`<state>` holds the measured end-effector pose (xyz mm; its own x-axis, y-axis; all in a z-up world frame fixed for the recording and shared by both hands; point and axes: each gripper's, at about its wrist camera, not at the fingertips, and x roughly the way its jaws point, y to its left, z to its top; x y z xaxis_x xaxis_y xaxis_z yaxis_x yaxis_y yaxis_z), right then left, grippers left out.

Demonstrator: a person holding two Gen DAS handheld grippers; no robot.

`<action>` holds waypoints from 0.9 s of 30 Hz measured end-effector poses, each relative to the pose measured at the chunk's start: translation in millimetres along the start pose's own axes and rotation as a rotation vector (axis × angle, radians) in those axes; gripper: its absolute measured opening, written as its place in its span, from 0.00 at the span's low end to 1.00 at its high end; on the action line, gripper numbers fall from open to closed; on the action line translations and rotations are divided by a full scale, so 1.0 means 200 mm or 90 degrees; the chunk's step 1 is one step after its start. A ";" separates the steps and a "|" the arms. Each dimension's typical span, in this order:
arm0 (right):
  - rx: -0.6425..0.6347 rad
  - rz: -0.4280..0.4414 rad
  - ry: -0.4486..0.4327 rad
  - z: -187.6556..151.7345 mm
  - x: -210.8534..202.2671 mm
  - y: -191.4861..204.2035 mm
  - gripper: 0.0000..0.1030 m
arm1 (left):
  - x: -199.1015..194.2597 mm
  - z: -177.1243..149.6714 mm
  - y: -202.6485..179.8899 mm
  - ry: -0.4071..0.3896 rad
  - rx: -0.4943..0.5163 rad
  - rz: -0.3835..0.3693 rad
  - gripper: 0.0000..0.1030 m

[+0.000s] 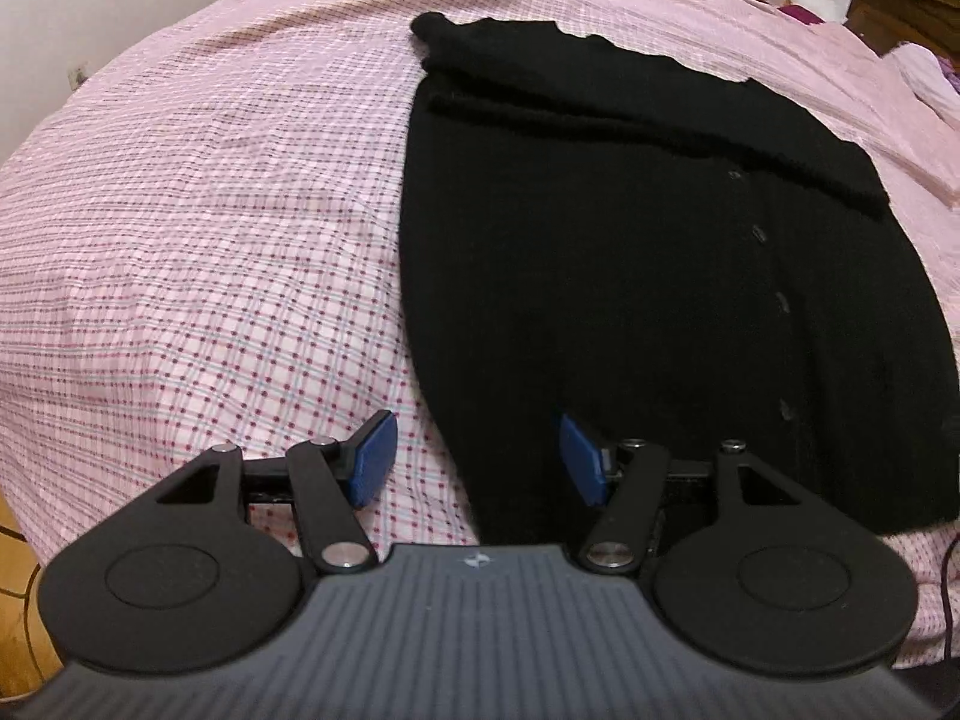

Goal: Fold small clothes

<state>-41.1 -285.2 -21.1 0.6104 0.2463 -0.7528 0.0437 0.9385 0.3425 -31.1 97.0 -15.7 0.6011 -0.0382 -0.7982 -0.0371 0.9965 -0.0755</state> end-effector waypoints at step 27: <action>0.057 0.093 0.088 -0.05 0.15 -0.06 0.23 | 0.14 -0.05 0.04 0.043 -0.016 -0.090 0.35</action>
<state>-30.8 -285.7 -53.4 0.5010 0.4144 -0.7598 0.0366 0.8670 0.4970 -22.6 103.2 -43.7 0.5463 -0.1843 -0.8170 0.0240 0.9785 -0.2047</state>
